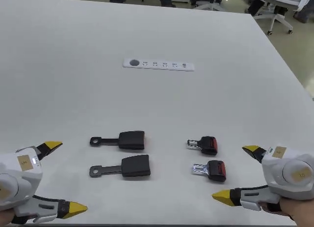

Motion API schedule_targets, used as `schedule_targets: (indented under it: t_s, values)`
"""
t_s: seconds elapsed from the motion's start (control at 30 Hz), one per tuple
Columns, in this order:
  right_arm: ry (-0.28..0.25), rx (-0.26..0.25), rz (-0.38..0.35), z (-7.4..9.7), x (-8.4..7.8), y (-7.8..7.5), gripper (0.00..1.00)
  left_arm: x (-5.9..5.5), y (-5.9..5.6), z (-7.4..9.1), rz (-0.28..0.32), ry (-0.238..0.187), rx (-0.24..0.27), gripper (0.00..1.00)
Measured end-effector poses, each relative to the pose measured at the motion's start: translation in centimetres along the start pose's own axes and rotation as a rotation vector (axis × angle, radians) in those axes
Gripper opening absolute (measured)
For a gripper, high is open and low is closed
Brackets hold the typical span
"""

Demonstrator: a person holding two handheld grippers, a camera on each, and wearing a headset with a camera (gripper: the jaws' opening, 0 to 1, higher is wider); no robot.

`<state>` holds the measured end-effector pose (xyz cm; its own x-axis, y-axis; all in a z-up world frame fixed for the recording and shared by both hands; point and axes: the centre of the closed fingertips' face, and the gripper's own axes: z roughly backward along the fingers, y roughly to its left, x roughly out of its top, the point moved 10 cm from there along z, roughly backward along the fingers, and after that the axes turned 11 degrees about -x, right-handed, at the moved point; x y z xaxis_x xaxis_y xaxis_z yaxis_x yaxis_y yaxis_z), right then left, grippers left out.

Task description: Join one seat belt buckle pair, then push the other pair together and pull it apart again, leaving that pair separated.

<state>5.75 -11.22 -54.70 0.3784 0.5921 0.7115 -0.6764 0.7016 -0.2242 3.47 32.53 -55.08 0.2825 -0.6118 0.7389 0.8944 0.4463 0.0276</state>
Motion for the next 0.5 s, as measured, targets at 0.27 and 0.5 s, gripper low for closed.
schedule_targets:
  t_s: [0.27, 0.5]
  values:
    - [-0.008, 0.006, 0.000, -0.08, 0.35, -0.04, 0.94, -0.16, -0.18, -0.15, -0.003, 0.036, -0.015, 1.00]
    - [0.007, 0.010, -0.005, 0.02, 0.17, 0.18, 0.93, -0.49, 0.00, -0.10, 0.022, 0.043, -0.018, 0.99]
